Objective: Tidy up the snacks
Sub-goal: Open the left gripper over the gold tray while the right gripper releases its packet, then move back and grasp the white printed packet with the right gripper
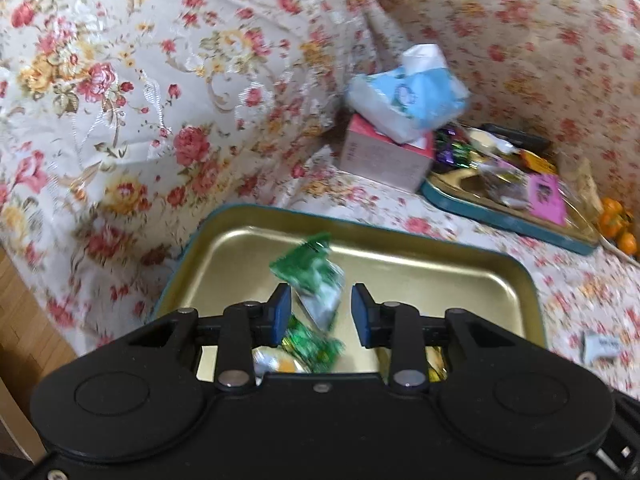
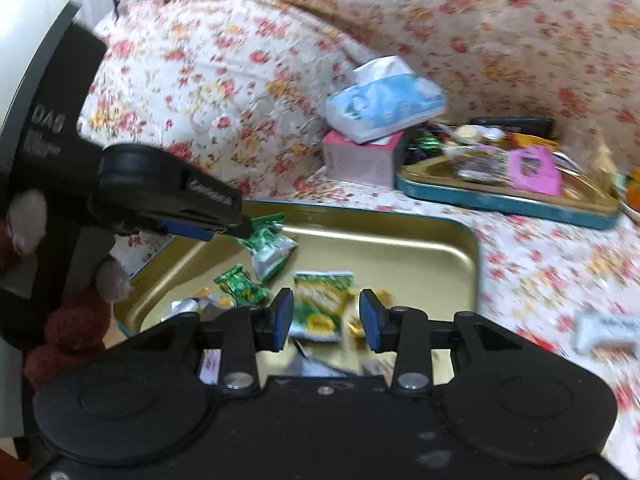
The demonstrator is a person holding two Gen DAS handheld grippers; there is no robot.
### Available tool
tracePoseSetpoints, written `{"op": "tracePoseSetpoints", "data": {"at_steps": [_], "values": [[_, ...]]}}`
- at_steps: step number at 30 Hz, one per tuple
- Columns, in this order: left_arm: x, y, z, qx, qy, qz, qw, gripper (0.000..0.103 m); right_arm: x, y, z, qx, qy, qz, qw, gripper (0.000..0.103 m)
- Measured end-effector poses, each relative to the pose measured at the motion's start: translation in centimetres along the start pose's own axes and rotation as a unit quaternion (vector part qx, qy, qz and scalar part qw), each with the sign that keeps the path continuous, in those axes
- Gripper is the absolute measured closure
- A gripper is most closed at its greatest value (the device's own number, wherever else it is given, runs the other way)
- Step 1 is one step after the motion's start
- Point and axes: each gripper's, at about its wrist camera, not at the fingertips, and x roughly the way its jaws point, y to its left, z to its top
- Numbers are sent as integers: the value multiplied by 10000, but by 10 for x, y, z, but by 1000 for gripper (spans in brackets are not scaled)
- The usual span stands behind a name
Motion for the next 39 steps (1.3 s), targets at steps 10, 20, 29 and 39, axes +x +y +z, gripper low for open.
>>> {"op": "tracePoseSetpoints", "data": {"at_steps": [10, 20, 29, 39], "values": [[-51, -58, -63, 704, -307, -453, 9960, 60, -81, -51, -55, 860, -301, -610, 9940, 64], [-68, -131, -139, 1793, -298, -1117, 9770, 58, -124, -94, -97, 1442, -383, -1440, 9783, 64], [-61, -169, -151, 2235, -198, -1161, 9676, 58, -120, -140, -77, 1113, -429, -1719, 9779, 64], [-29, -195, -126, 2008, 250, -1184, 9721, 58, -70, -184, -33, 228, -122, -1691, 9853, 64]]}}
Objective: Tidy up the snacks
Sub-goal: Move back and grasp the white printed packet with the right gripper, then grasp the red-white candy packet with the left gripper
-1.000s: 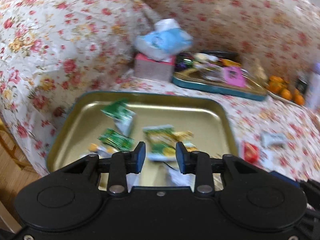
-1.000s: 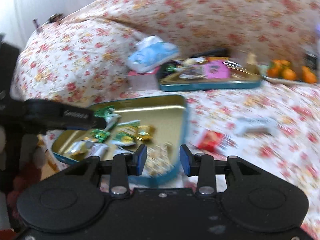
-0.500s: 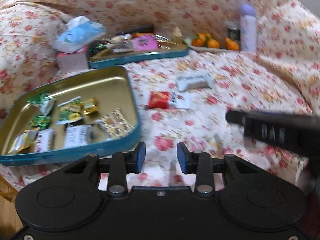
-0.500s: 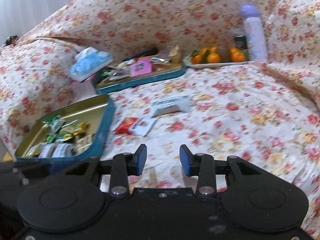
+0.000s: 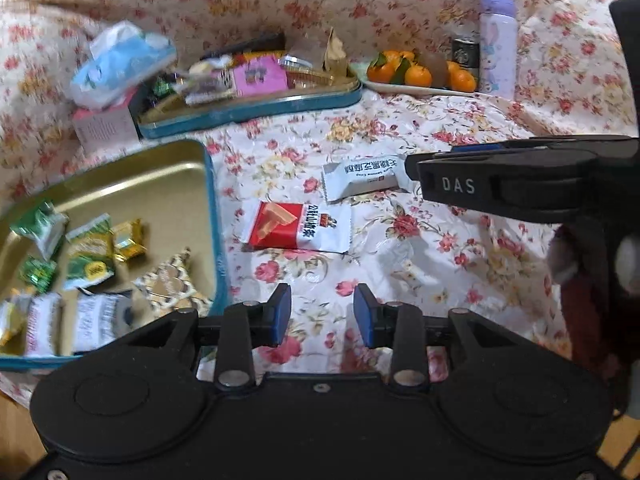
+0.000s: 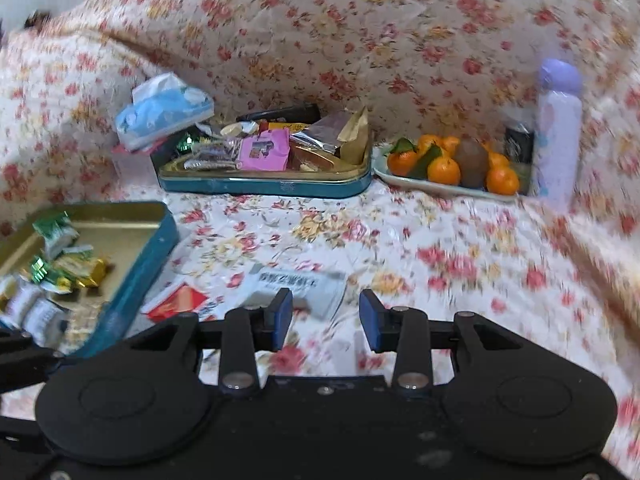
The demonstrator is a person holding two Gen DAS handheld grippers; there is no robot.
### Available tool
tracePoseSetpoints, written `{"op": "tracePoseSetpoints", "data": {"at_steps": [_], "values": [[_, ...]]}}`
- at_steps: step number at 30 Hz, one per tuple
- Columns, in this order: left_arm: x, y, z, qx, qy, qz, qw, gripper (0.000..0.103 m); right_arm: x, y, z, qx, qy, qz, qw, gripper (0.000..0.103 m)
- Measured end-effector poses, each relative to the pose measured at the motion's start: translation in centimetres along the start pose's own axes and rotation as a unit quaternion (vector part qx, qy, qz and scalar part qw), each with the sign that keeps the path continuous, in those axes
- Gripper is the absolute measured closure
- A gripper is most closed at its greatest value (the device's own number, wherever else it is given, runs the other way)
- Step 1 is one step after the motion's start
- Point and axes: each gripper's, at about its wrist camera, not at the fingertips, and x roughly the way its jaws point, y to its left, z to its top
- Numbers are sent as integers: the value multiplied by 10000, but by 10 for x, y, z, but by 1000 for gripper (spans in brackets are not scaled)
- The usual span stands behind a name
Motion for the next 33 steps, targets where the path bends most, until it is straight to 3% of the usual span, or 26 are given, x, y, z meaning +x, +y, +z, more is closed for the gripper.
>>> {"op": "tracePoseSetpoints", "data": {"at_steps": [4, 7, 15, 27, 33], "values": [[19, 5, 7, -363, 419, -68, 9984, 58, 19, -5, 8, -501, 171, 133, 9985, 64], [23, 8, 12, -548, 502, -74, 9972, 58, 26, -6, 11, -799, 229, 218, 9963, 64], [28, -4, 15, -224, 627, 99, 9977, 55, 40, -2, 19, -1356, 327, 520, 9889, 59], [30, 0, 17, -261, 695, -13, 9972, 55, 50, 11, 28, -1934, 555, 1032, 9741, 59], [30, 0, 17, -264, 693, -22, 9972, 54, 57, 21, 26, -2264, 647, 1004, 9667, 59]]}}
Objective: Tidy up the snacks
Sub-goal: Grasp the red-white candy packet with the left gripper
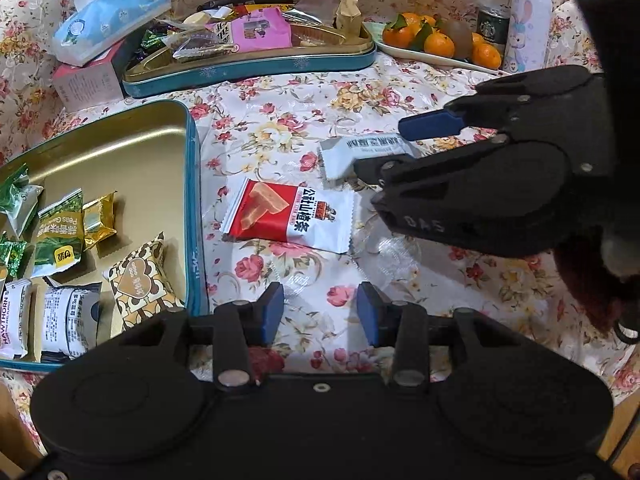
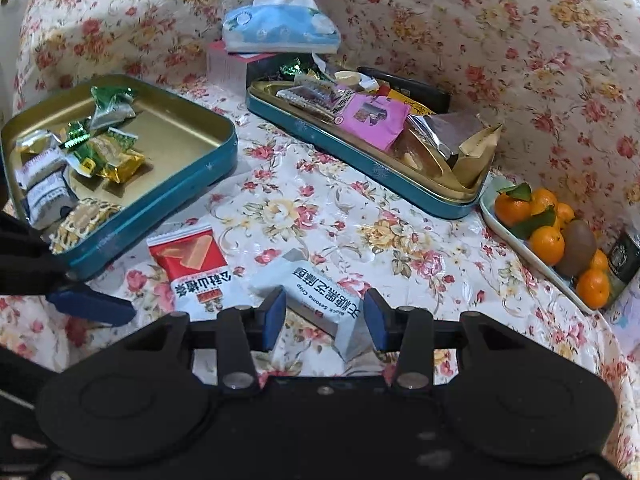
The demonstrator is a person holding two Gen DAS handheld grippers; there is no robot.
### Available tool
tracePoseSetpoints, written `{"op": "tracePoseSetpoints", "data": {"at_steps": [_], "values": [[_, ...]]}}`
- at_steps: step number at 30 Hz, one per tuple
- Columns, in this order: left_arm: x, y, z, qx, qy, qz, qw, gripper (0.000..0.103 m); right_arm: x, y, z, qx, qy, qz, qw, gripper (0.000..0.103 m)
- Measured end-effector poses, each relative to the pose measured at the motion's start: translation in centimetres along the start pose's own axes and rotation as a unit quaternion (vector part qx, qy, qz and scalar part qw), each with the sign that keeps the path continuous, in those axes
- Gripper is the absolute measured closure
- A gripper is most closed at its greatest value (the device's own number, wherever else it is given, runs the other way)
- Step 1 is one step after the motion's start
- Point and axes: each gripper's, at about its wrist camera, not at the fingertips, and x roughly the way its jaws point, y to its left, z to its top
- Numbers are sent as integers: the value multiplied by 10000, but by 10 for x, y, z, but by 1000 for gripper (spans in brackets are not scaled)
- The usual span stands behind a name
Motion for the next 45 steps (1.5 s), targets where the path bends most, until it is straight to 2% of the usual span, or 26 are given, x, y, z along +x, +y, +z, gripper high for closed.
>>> {"op": "tracePoseSetpoints", "data": {"at_steps": [12, 17, 20, 24, 29, 34, 39, 41, 45], "values": [[-1, -2, -1, -15, -44, -59, 10000, 50, 22, 1, 9, -16, 67, -155, 9999, 55], [-1, 0, 0, -49, -45, -100, 9999, 50, 29, -12, 11, 450, 84, -91, 9989, 55], [-1, 1, 0, -68, -50, -121, 9999, 49, 31, -22, 9, 911, 92, -63, 9958, 64], [-1, 0, -1, -72, -86, -113, 9999, 49, 22, -36, 1, 1649, 35, -59, 9863, 75], [-2, 2, 0, -119, -94, -141, 9998, 49, -3, -47, -16, 2555, 74, -153, 9667, 76], [-1, 8, 4, -268, -42, -266, 9993, 49, -37, -45, -41, 3205, 41, -437, 9462, 76], [1, 22, 15, -763, 58, -472, 9959, 49, -60, -37, -62, 3782, 112, -629, 9235, 75], [1, 31, 21, -1117, 78, -549, 9922, 49, -65, -30, -69, 3804, 93, -778, 9215, 75], [8, 46, 37, -1714, 197, -714, 9824, 49, -67, -15, -74, 3675, 47, -829, 9263, 75]]}}
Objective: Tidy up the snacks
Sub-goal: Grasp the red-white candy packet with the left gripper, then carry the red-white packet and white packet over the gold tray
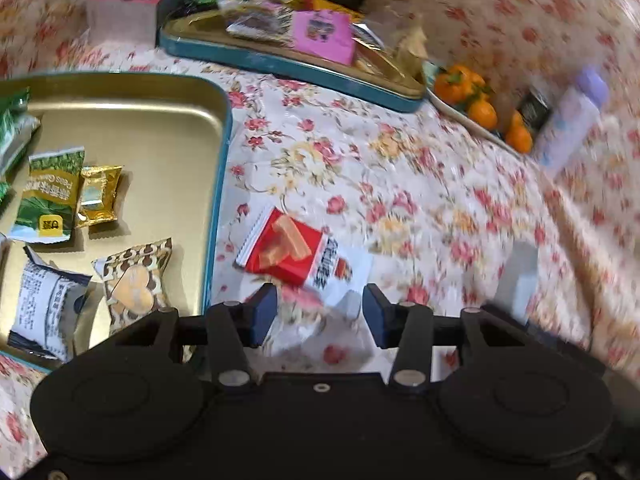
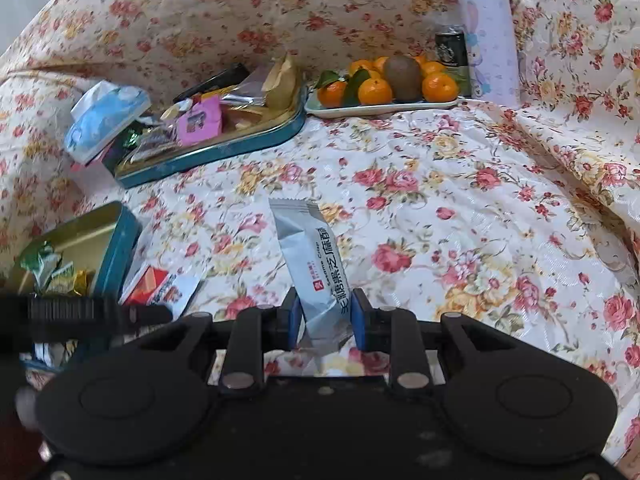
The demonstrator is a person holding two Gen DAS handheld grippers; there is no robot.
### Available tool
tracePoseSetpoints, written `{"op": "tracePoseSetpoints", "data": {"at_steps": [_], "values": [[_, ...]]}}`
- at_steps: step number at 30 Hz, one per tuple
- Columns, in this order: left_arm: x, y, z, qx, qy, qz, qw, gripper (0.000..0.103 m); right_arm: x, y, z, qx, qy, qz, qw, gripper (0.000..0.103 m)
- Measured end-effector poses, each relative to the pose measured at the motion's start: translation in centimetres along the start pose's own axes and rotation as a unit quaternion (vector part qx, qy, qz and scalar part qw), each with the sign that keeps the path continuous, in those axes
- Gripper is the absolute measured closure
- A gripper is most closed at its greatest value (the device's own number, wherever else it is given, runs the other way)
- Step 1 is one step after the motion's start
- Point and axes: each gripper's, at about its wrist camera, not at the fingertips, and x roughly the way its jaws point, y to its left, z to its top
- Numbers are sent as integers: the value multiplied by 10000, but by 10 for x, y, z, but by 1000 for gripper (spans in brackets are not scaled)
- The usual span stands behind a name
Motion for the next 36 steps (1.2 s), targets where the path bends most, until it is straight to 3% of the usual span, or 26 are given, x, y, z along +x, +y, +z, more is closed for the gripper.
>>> {"op": "tracePoseSetpoints", "data": {"at_steps": [6, 10, 18, 26, 30, 36], "values": [[10, 13, 17, -1160, 38, -86, 9932, 49, -2, 4, -9, 27, -104, 46, 9999, 75], [14, 13, 26, -1441, -18, 71, 9895, 49, 0, 2, -8, 121, -130, 103, 9998, 75], [30, -19, 38, -430, 112, 480, 9979, 48, 1, -2, -9, 274, -158, 180, 9993, 74], [40, -42, 32, 682, 161, 772, 9946, 44, 0, 1, -12, 303, -225, 129, 9992, 73], [41, -46, 27, 945, -4, 1033, 9902, 56, 1, 1, -11, 303, -258, 103, 9992, 72], [37, -38, 29, 899, 19, 858, 9922, 57, 3, 0, -9, 263, -304, 32, 9992, 71]]}}
